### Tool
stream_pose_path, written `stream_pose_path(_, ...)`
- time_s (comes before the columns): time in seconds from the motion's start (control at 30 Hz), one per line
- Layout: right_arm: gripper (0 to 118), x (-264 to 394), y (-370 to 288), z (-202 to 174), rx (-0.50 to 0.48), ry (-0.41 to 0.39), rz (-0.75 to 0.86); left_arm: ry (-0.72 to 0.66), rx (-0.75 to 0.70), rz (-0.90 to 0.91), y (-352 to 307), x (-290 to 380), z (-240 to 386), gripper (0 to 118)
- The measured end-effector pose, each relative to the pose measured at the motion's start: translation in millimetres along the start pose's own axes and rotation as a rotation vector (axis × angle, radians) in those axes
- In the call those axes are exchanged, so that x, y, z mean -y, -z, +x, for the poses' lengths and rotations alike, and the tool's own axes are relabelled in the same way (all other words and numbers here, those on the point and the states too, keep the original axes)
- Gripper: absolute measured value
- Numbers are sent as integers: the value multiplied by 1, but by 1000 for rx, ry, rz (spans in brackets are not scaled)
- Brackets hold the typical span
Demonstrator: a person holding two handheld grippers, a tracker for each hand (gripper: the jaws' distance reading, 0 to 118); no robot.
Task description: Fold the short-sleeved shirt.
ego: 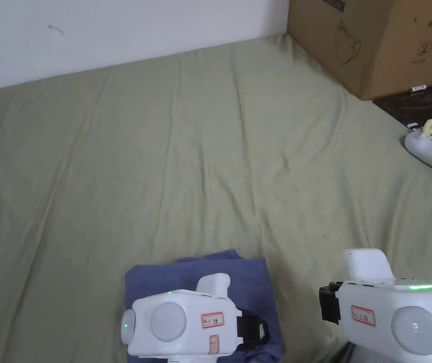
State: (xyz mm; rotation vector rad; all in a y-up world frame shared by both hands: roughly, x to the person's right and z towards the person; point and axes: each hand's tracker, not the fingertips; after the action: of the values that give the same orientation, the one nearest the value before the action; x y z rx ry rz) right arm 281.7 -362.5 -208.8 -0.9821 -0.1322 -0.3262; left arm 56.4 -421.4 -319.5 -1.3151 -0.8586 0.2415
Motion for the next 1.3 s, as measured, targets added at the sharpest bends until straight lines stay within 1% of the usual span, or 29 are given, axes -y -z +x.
stream_pose_path(0.17,0,-2,-3,2,9,6,5,24,11,-18,8,5,12,0)
stream_pose_path(0.3,0,-6,-5,-5,10,-6,7,11,66,-3,12,1,18,0)
stream_pose_path(0.47,0,-15,-10,-24,7,-36,18,10,149,47,-7,-7,23,0)
stream_pose_path(0.5,0,-18,-12,-29,1,-44,26,4,152,87,-19,-8,19,0)
stream_pose_path(0.6,0,-28,-15,-47,-39,-73,43,-57,145,179,-62,-8,-9,0)
stream_pose_path(0.73,0,-38,-5,-84,-84,-154,39,-137,109,343,-132,7,-63,0)
stream_pose_path(0.77,0,-39,-1,-92,-103,-172,32,-162,88,350,-145,14,-75,0)
stream_pose_path(0.87,0,-39,29,-116,-190,-193,-36,-218,21,389,-178,33,-109,0)
stream_pose_path(0.9,0,-37,43,-122,-199,-199,-71,-253,3,418,-186,39,-120,0)
stream_pose_path(0.93,0,-35,59,-128,-177,-203,-113,-286,11,441,-192,44,-131,0)
stream_pose_path(0.97,0,-32,73,-132,-144,-226,-140,-313,23,452,-197,49,-139,0)
stream_pose_path(1.0,0,-27,88,-137,-83,-256,-179,-342,53,460,-201,54,-147,0)
stream_pose_path(1.03,0,-21,98,-139,-69,-270,-191,-367,81,465,-202,58,-154,0)
stream_pose_path(1.07,0,-18,103,-139,-82,-273,-181,-392,98,465,-203,61,-159,1)
stream_pose_path(1.1,0,-17,105,-139,-76,-270,-170,-414,127,457,-202,63,-165,7)
stream_pose_path(1.17,0,-21,100,-137,-78,-258,-163,-443,164,436,-198,64,-173,43)
stream_pose_path(1.2,0,-23,100,-136,-83,-257,-167,-447,202,403,-189,62,-177,65)
stream_pose_path(1.23,0,-23,99,-134,-89,-257,-170,-458,224,383,-181,58,-181,98)
stream_pose_path(1.27,0,-24,100,-133,-94,-256,-172,-459,239,368,-173,54,-184,117)
stream_pose_path(1.3,0,-23,99,-134,-96,-253,-173,-459,275,375,-167,52,-188,118)
